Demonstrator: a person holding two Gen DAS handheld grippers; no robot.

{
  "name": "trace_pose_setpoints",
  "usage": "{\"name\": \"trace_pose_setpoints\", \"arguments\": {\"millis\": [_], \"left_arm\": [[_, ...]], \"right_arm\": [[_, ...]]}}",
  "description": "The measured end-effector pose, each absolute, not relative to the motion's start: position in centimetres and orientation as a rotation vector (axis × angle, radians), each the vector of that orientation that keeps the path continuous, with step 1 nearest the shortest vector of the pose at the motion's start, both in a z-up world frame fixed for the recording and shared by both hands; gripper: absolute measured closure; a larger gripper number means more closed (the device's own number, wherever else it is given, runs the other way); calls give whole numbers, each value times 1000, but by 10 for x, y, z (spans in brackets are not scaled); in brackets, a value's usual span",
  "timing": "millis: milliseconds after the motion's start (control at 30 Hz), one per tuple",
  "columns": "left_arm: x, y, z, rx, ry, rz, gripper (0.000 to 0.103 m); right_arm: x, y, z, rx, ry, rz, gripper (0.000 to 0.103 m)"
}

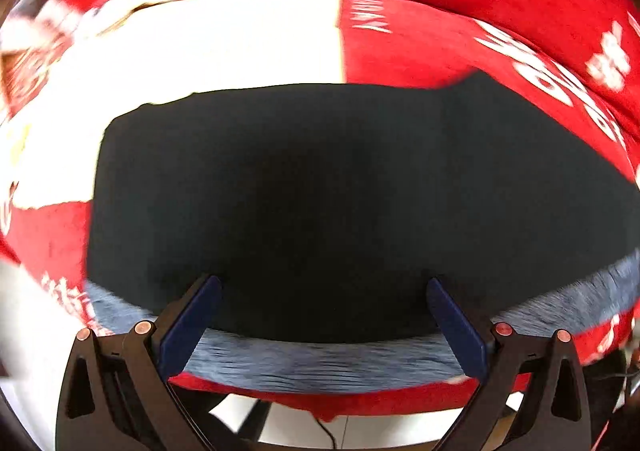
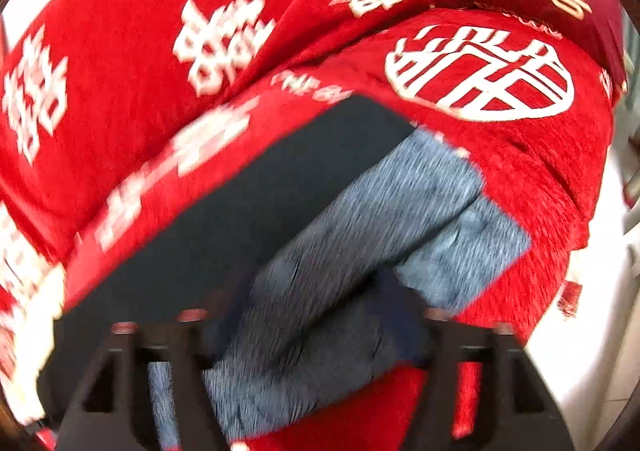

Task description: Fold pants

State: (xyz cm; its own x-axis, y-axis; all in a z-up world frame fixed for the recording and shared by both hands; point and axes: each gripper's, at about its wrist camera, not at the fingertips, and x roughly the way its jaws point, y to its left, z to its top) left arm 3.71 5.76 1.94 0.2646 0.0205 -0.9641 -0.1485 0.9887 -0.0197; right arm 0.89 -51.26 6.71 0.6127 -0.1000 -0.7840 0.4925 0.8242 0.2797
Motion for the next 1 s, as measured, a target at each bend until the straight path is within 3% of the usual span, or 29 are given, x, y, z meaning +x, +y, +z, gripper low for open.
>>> {"name": "trace_pose_setpoints", "arguments": {"millis": [33, 100, 167, 200, 333, 400, 467, 633, 900, 933, 1000], "left_arm": [[38, 65, 18, -133, 1305, 134, 0], [41, 74, 18, -180, 1308, 154, 0], [46, 67, 19, -190, 1308, 147, 0], [47, 64, 22, -186, 1301, 134, 0], [54, 20, 42, -134, 1225, 19, 0], [61, -3, 39, -121, 1243, -36, 0], [66, -33, 30, -61, 1272, -86, 0], [70, -70, 7, 62, 1282, -57, 0], [48, -26, 15, 92, 1290, 68, 0], [46, -17, 15, 70, 1296, 81, 0], [40, 2, 16, 12, 1304, 105, 0]], "right_arm": [[11, -521, 66, 527, 845, -365, 27], [15, -545, 62, 638, 818, -316, 45], [25, -556, 57, 664, 863, -276, 96], [28, -559, 58, 643, 885, -285, 100], [17, -557, 82, 560, 850, -313, 100], [-2, -571, 80, 645, 854, -354, 89], [-15, -581, 70, 711, 857, -378, 38], [-15, -575, 57, 691, 861, -342, 37], [11, -576, 47, 679, 787, -298, 37], [12, -574, 47, 674, 789, -301, 42], [16, -572, 46, 646, 817, -298, 71]]}}
